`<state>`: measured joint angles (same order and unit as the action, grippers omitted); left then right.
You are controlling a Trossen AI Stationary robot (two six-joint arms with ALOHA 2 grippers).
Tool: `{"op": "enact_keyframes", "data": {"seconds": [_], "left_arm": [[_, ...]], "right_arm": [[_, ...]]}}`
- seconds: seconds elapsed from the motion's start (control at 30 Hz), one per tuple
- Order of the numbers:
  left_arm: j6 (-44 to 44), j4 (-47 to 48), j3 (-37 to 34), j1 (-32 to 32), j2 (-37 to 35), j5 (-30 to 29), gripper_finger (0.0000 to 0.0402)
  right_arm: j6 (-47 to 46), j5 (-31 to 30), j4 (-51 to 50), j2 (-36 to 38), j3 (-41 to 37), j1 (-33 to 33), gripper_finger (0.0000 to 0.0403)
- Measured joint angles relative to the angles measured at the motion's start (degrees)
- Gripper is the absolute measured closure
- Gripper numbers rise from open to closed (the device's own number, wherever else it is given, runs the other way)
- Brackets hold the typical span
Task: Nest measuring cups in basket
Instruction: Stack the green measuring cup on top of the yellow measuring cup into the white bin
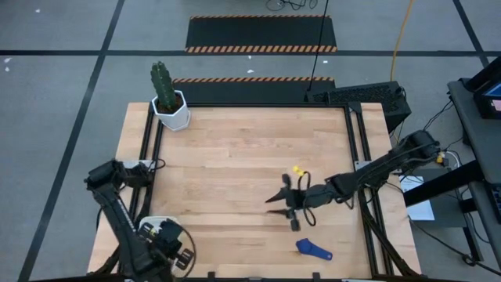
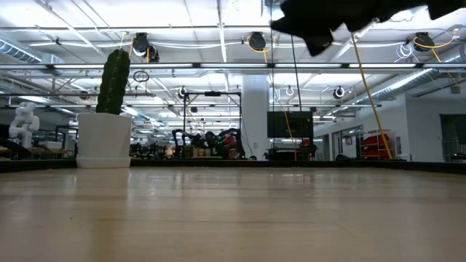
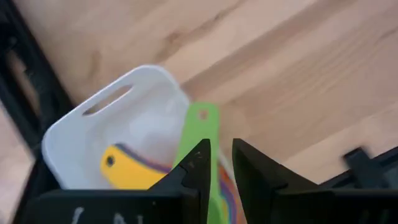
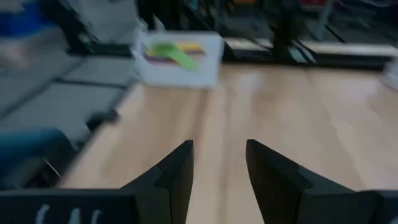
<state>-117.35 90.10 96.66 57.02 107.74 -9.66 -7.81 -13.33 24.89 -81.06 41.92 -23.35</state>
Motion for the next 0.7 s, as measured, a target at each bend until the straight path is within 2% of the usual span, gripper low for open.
{"op": "enact_keyframes", "data": {"seconds": [0.07,0.13,0.23,0.33,0.53,0.7], "left_arm": [[-3.4,-0.2,0.0,1.4,0.0,-2.6,0.0332],[-6.2,-1.8,0.0,2.5,0.1,-2.9,0.0331],[-3.3,-8.0,0.0,2.3,0.9,-2.9,0.0312],[-0.6,-9.0,0.0,0.6,2.4,-1.8,0.0271],[-1.7,-3.8,-0.1,-3.1,5.2,9.7,0.0166],[0.5,-4.1,-0.1,-4.9,6.5,10.7,0.0106]], "right_arm": [[-0.2,1.7,4.1,-4.2,2.3,-0.1,0.0261],[0.2,1.8,3.7,-8.5,6.2,-0.1,0.0261],[2.3,2.8,1.3,-14.0,11.6,0.0,0.0261],[4.4,6.0,-0.3,-17.3,15.2,0.0,0.0261],[5.1,7.9,-2.0,-18.9,16.4,0.0,0.0261],[6.0,7.9,-3.5,-18.0,16.4,-0.5,0.0261]]}}
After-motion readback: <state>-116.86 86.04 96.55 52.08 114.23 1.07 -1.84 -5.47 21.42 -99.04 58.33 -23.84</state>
